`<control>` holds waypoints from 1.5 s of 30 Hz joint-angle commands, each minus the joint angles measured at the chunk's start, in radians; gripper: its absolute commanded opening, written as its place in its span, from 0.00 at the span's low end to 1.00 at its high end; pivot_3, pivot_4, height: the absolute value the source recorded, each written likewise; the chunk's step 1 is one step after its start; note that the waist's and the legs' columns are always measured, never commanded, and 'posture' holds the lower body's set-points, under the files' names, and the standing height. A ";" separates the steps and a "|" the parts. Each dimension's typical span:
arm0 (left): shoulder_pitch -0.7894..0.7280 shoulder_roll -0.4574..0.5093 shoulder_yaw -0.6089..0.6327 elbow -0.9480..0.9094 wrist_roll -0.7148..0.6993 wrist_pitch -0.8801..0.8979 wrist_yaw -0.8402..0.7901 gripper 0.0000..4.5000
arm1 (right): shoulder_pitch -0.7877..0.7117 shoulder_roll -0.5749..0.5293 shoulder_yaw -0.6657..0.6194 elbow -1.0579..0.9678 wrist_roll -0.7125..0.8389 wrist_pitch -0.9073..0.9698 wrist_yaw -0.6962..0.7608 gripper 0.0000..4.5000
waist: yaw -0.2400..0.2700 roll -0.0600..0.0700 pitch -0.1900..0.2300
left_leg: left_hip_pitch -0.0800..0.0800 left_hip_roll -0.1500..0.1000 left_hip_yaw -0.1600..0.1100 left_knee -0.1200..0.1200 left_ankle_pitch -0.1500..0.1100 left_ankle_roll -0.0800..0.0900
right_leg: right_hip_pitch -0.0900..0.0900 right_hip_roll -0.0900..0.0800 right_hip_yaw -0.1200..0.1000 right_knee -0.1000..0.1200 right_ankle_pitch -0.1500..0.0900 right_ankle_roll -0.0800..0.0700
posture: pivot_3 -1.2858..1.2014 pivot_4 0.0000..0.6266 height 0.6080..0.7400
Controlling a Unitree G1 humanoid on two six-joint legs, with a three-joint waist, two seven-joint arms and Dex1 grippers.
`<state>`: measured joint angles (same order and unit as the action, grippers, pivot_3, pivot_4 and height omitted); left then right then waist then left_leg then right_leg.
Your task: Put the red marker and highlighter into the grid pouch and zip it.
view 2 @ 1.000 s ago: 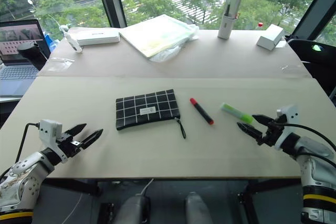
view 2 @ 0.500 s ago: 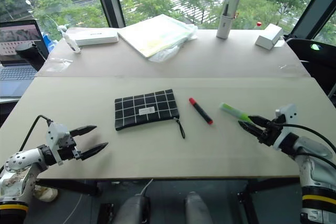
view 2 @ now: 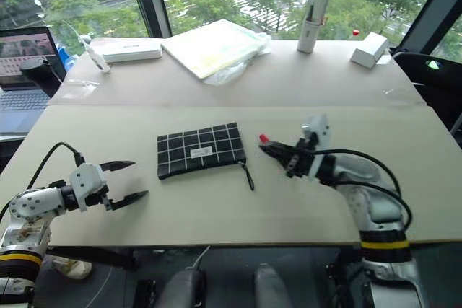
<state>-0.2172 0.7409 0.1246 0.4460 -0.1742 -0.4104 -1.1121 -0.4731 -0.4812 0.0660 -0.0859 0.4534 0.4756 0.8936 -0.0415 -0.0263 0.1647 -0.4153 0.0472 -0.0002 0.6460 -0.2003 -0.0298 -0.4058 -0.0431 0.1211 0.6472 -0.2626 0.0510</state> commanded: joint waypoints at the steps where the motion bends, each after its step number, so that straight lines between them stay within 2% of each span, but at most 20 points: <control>1: -0.026 0.000 -0.041 0.006 0.055 -0.029 0.030 1.00 | -0.087 0.039 0.110 0.072 -0.155 -0.078 -0.061 0.02 | 0.006 0.000 0.000 | 0.000 0.000 0.000 0.000 0.000 0.000 | 0.000 0.000 0.000 0.000 0.000 0.000 | 0.52 0.24 0.93; 7: -0.073 -0.008 -0.077 -0.004 0.102 -0.048 0.092 1.00 | -0.177 0.058 0.229 0.257 -0.343 -0.193 -0.083 0.02 | 0.017 0.000 0.000 | 0.000 0.000 0.000 0.001 0.000 0.000 | 0.000 0.000 -0.001 0.001 0.000 0.000 | 0.52 0.24 0.93; 16: -0.128 -0.002 -0.114 0.015 0.122 -0.056 0.120 1.00 | -0.249 0.021 0.376 0.464 -0.600 -0.426 -0.067 0.02 | 0.013 0.000 0.000 | 0.000 0.000 0.000 0.001 0.000 0.000 | 0.000 0.000 -0.001 0.001 0.000 -0.001 | 0.52 0.24 0.93; 24: -0.195 -0.028 -0.167 0.110 0.156 -0.134 0.116 1.00 | -0.278 0.028 0.343 0.537 -0.616 -0.511 -0.045 0.02 | 0.017 0.000 0.000 | 0.001 0.000 0.000 0.001 0.000 0.000 | 0.001 0.000 -0.001 0.001 0.001 -0.001 | 0.52 0.24 0.93; 32: -0.348 -0.113 -0.245 0.315 0.242 -0.334 0.157 1.00 | -0.289 0.046 0.326 0.560 -0.615 -0.528 -0.048 0.02 | 0.028 0.000 0.000 | 0.001 0.000 0.000 0.003 0.000 0.000 | 0.002 0.000 -0.001 0.002 0.001 -0.001 | 0.52 0.24 0.93; 38: -0.419 -0.129 -0.265 0.441 0.260 -0.421 0.166 1.00 | -0.280 0.042 0.317 0.546 -0.612 -0.524 -0.043 0.02 | 0.027 0.000 0.000 | 0.001 0.000 0.000 0.003 0.000 0.000 | 0.002 0.000 -0.001 0.002 0.001 -0.001 | 0.52 0.24 0.93; 41: -0.431 -0.132 -0.271 0.475 0.240 -0.447 0.128 0.85 | -0.279 0.040 0.313 0.548 -0.612 -0.523 -0.043 0.00 | 0.027 0.000 0.000 | 0.001 0.000 0.000 0.003 0.000 0.000 | 0.002 0.000 -0.001 0.002 0.001 -0.001 | 0.52 0.24 0.93; 45: -0.432 -0.135 -0.267 0.499 0.216 -0.473 0.087 0.53 | -0.280 0.040 0.309 0.551 -0.611 -0.523 -0.043 0.00 | 0.027 0.000 0.000 | 0.001 0.000 0.000 0.003 0.000 0.000 | 0.002 0.000 -0.001 0.002 0.001 -0.001 | 0.52 0.24 0.93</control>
<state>-0.6446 0.6017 -0.1413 0.9297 0.0552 -0.8742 -1.0043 -0.7566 -0.4352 0.4003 0.4728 -0.1550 -0.0499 0.8484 -0.0147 -0.0263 0.1644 -0.4145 0.0468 -0.0004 0.6490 -0.1999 -0.0300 -0.4041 -0.0430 0.1203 0.6489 -0.2620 0.0500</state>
